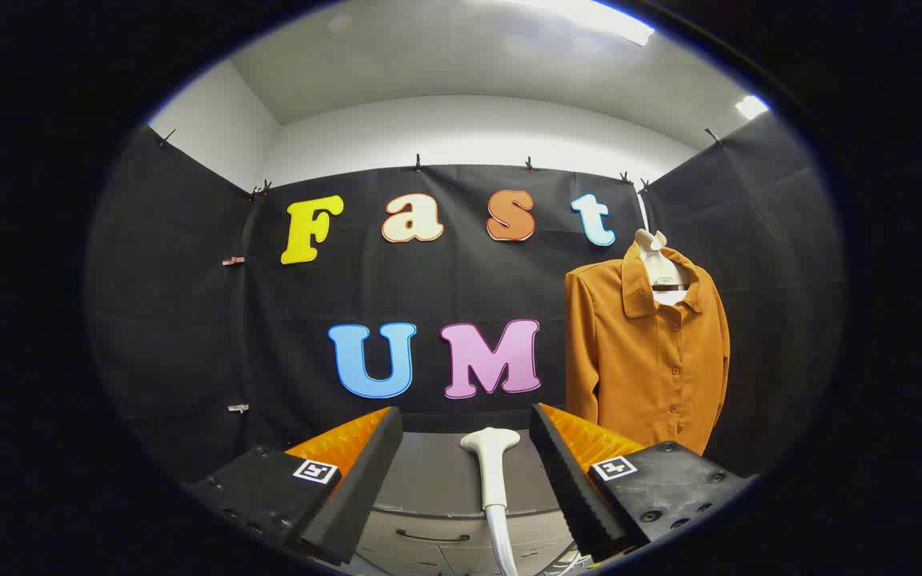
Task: Iron the clothes twice with a garment steamer, once on the left side and once on the right side.
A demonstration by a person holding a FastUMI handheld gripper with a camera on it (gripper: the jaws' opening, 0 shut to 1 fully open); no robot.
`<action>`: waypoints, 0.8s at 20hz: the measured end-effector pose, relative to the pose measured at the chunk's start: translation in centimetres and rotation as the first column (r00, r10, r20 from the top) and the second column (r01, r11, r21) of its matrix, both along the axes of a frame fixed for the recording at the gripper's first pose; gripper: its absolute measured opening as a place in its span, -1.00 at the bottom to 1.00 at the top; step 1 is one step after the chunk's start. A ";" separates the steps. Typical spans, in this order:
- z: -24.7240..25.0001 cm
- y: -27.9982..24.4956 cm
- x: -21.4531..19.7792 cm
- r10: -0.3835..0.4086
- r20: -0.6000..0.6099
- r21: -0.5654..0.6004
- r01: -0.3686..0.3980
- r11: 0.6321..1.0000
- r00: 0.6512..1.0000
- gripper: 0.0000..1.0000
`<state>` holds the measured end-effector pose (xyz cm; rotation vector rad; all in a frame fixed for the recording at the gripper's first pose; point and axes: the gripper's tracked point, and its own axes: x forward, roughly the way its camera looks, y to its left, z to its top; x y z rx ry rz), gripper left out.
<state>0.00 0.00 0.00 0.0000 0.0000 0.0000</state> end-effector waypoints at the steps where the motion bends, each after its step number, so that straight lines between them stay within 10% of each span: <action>1: 0.0 0.0 0.2 -0.001 0.000 -0.003 0.001 1.000 1.000 0.98; 16: 0.4 0.0 1.8 -0.004 0.027 -0.031 0.005 1.000 1.000 0.99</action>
